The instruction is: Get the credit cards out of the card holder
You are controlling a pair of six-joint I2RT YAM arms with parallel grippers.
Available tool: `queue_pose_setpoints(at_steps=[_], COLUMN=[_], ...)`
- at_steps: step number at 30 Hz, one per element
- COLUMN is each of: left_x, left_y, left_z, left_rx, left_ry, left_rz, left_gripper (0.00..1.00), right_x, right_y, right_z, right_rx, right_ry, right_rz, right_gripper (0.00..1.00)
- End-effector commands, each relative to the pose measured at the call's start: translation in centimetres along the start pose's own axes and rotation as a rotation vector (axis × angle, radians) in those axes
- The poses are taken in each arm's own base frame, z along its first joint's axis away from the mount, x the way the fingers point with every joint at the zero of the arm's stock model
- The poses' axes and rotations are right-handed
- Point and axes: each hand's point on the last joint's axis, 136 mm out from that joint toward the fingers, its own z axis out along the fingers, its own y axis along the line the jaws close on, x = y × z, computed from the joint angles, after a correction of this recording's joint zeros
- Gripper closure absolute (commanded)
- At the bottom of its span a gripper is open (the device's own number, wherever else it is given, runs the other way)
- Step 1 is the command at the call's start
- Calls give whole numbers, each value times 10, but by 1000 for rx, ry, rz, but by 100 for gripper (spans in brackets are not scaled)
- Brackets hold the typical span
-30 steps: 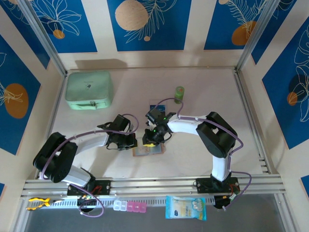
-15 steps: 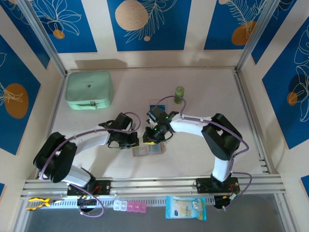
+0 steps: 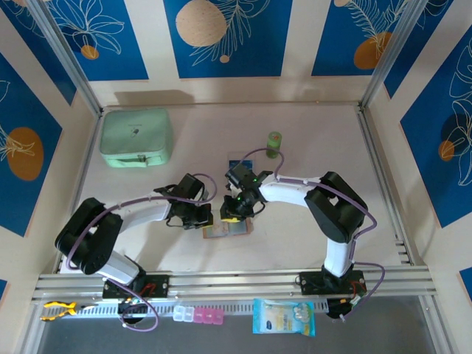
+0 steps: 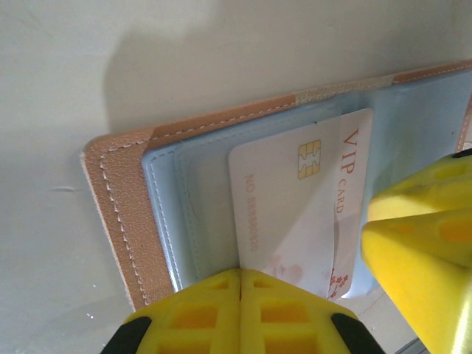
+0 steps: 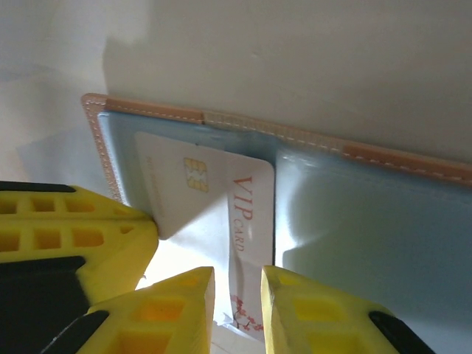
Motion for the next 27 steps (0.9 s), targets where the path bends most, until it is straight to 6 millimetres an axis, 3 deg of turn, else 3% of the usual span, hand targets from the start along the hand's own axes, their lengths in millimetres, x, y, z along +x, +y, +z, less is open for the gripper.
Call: queue_pose_setpoints(at_steps=[1,27], left_x=[4,7], left_y=[8,12], left_z=[6,6], left_rx=[-38,-62], left_ry=[25,41], left_rz=[2,-2], left_gripper=[100,100], right_x=[7,9], right_y=[-12,-15], right_z=[7,9], right_rx=[24,16], right_ry=[36,48], right_rz=[14,31], right_gripper=[76,71])
